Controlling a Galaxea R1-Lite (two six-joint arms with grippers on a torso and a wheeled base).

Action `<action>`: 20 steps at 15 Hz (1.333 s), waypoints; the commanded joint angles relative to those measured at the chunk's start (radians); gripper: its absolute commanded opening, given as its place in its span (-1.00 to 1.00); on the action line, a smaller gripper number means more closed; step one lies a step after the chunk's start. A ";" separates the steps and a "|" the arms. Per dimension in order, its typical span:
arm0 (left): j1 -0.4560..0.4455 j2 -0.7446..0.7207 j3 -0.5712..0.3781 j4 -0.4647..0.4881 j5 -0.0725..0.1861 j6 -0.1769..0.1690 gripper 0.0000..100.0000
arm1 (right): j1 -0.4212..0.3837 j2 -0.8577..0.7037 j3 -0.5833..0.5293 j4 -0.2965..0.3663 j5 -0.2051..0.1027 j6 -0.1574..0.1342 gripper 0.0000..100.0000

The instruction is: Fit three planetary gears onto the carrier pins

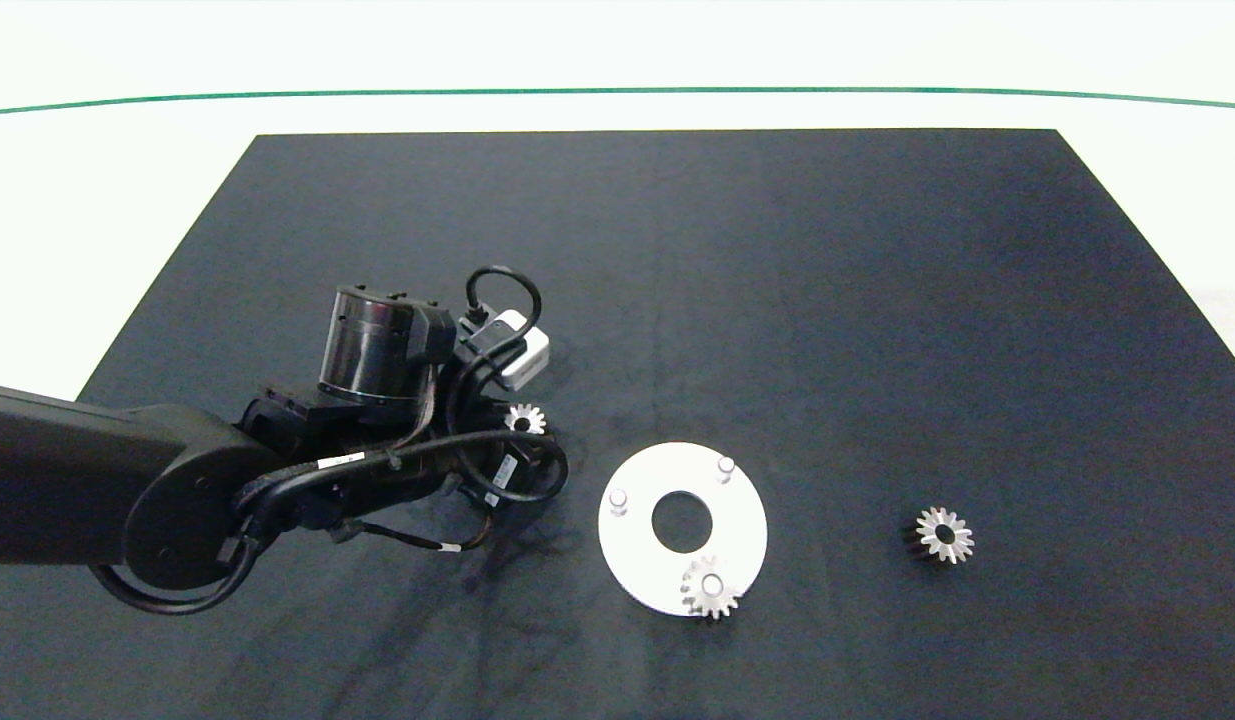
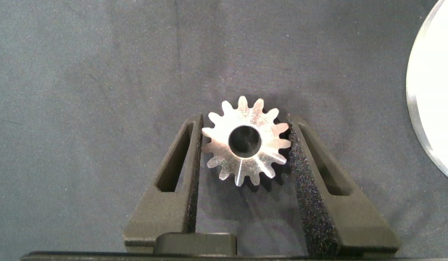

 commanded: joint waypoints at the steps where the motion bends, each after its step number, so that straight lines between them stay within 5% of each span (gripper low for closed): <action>1: -0.002 0.004 0.001 -0.001 0.001 0.003 -0.88 | 0.000 0.000 0.002 0.003 0.000 -0.002 1.00; 12: -0.037 -0.134 0.021 0.060 0.005 0.015 -1.00 | 0.000 0.000 0.002 0.003 0.000 -0.002 1.00; 17: -0.150 -0.250 0.029 0.131 0.059 0.009 -1.00 | 0.000 -0.011 0.002 0.003 0.000 -0.002 1.00; 20: -0.239 -0.270 0.058 0.129 0.081 -0.029 -1.00 | 0.000 -0.013 0.002 0.003 0.000 -0.004 1.00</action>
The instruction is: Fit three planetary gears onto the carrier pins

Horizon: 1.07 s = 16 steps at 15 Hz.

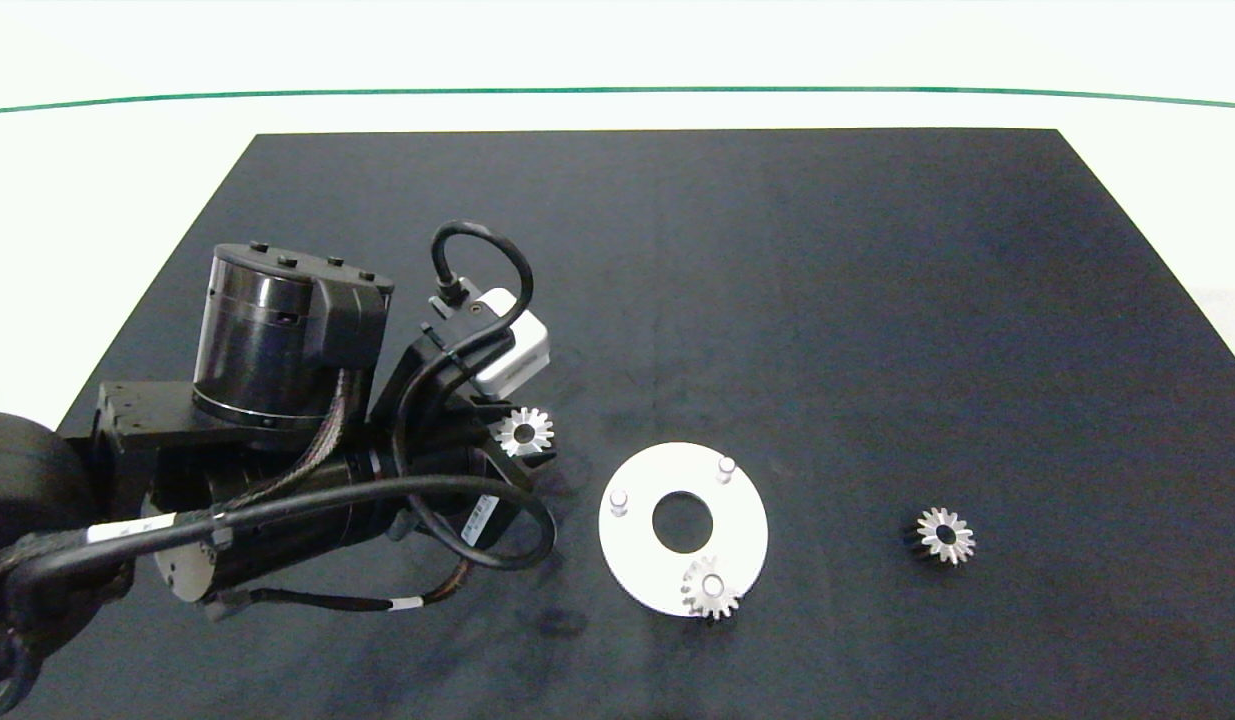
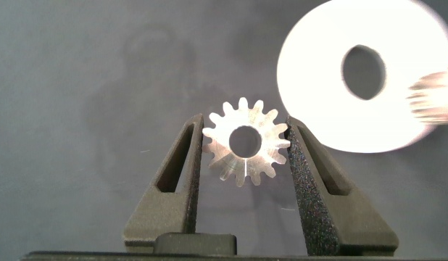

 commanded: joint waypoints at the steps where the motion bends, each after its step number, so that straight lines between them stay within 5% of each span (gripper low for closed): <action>1: -0.075 -0.031 0.043 -0.015 0.021 -0.022 -1.00 | 0.000 -0.003 0.000 0.002 0.000 -0.003 1.00; 7: -0.120 0.067 0.072 -0.199 0.039 -0.040 -1.00 | 0.000 -0.005 0.000 0.002 -0.002 -0.005 1.00; 16: -0.140 0.124 0.078 -0.213 0.039 -0.043 -1.00 | 0.002 -0.003 0.000 0.002 -0.002 -0.005 1.00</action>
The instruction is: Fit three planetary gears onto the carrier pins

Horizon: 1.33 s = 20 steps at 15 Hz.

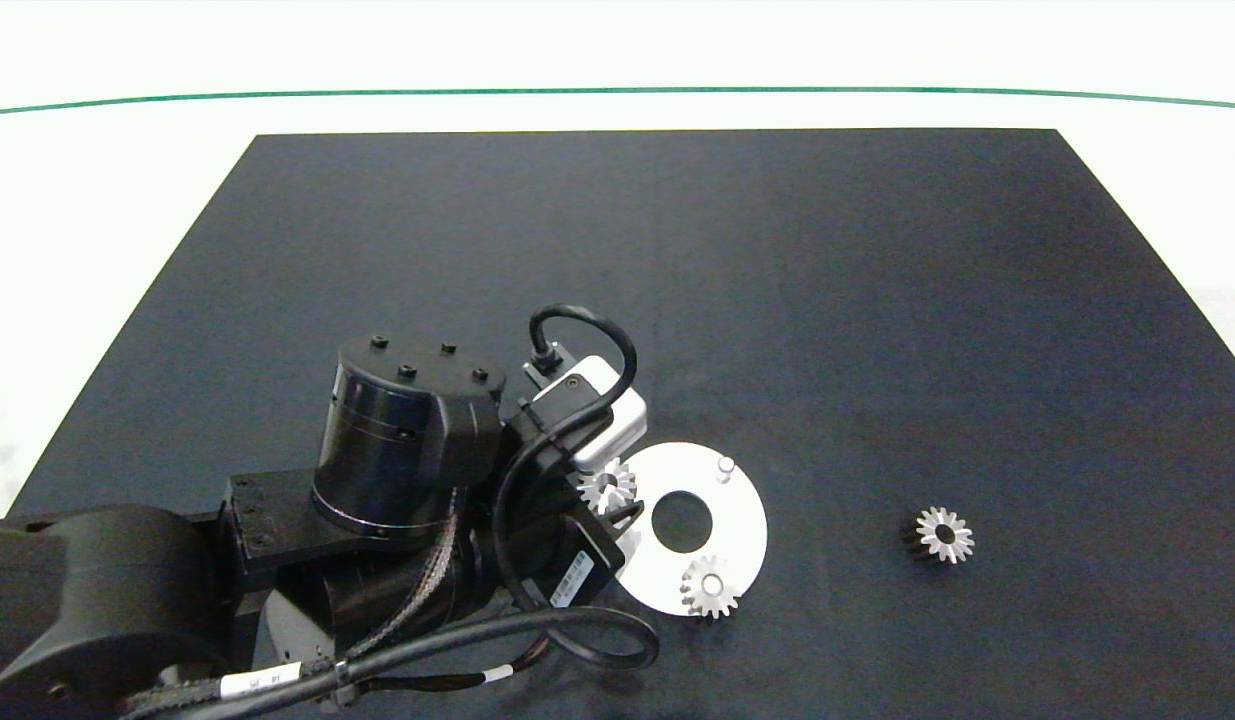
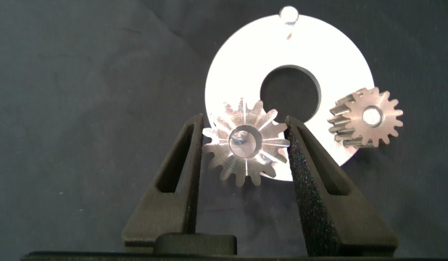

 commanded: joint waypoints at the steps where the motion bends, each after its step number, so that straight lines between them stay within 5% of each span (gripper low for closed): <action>1: 0.003 0.021 0.002 -0.019 0.002 0.002 -1.00 | 0.000 0.001 0.000 0.002 -0.002 -0.002 1.00; 20: 0.020 0.075 0.019 -0.103 0.000 -0.003 -1.00 | 0.000 0.001 0.000 0.002 -0.002 -0.002 1.00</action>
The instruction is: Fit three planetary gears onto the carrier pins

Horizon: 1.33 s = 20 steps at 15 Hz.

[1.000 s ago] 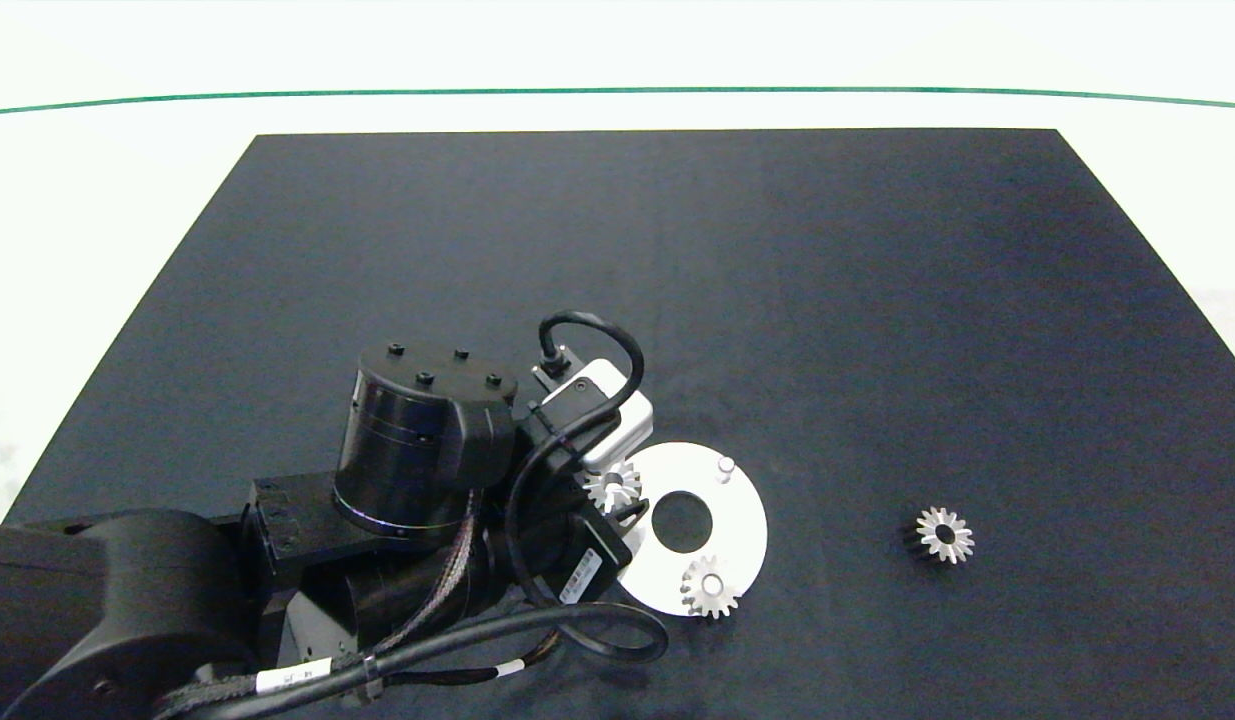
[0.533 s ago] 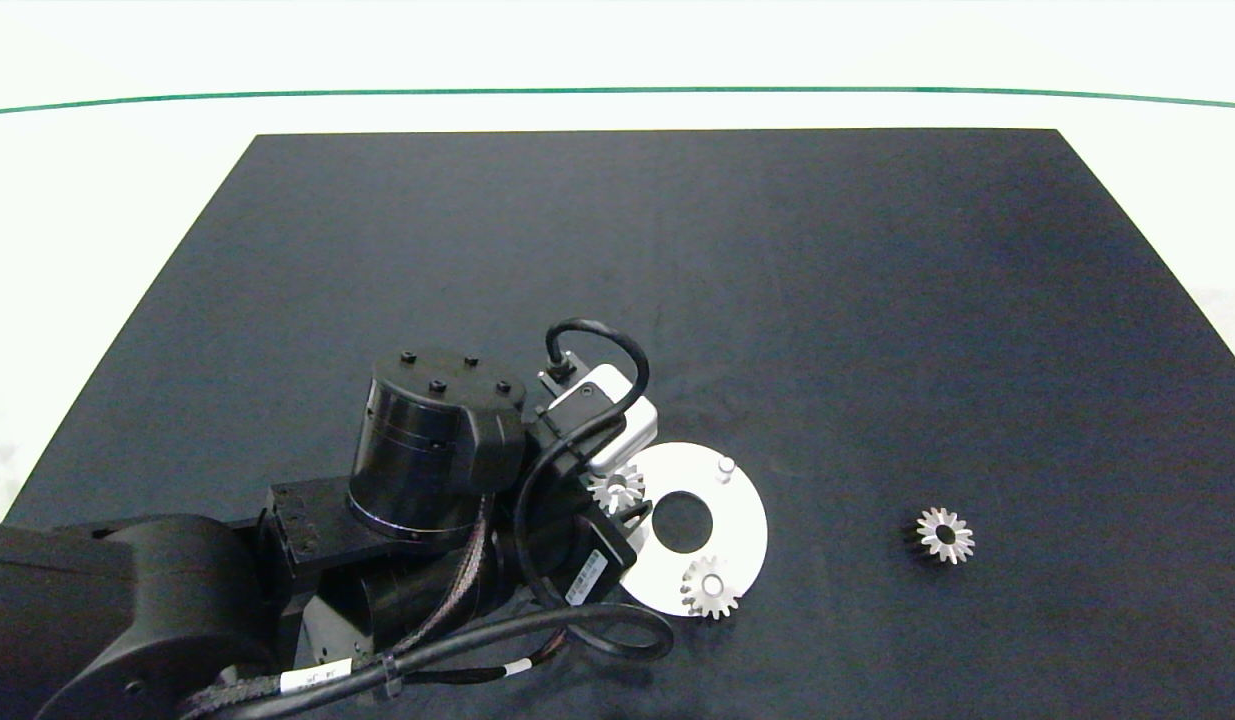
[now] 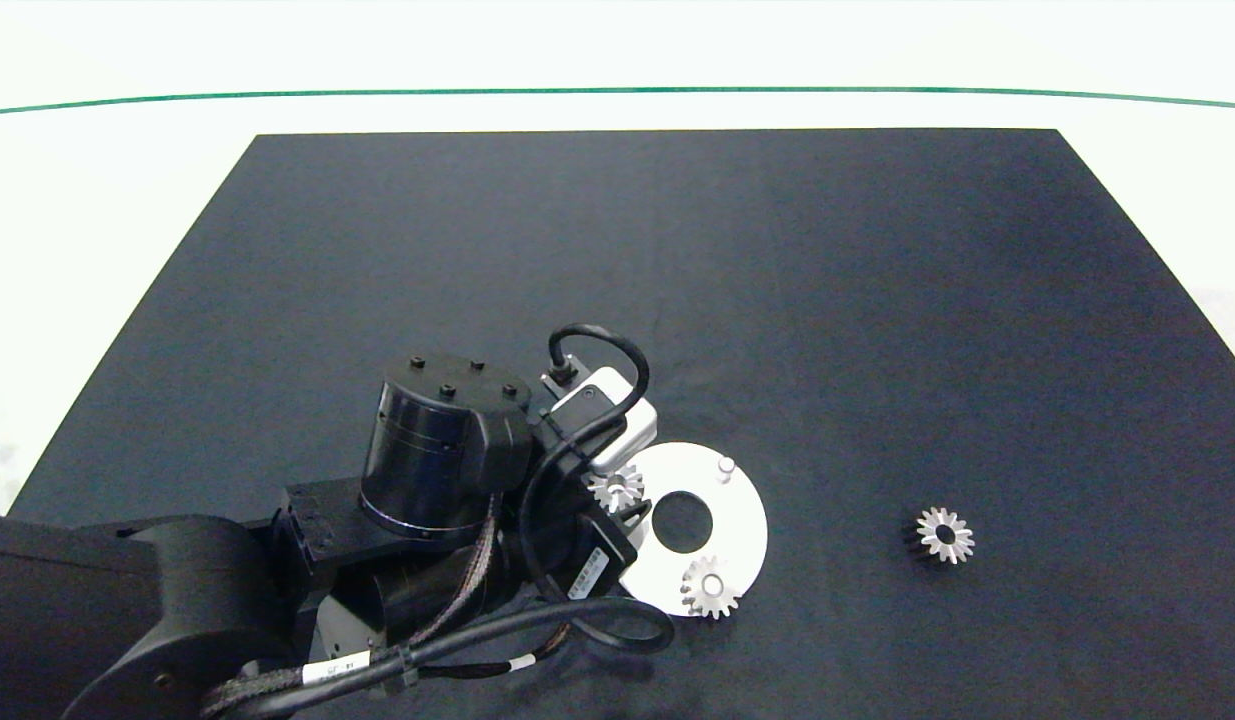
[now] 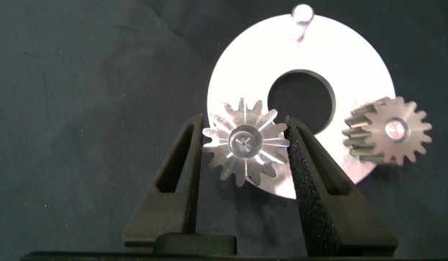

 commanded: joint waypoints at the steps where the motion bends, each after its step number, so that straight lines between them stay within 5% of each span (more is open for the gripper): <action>1: 0.003 0.009 0.012 -0.014 0.001 0.001 -1.00 | 0.000 0.001 0.000 0.003 -0.001 -0.002 1.00; 20: 0.006 0.031 0.034 -0.057 0.001 0.002 -1.00 | 0.000 0.003 0.000 0.003 -0.001 -0.002 1.00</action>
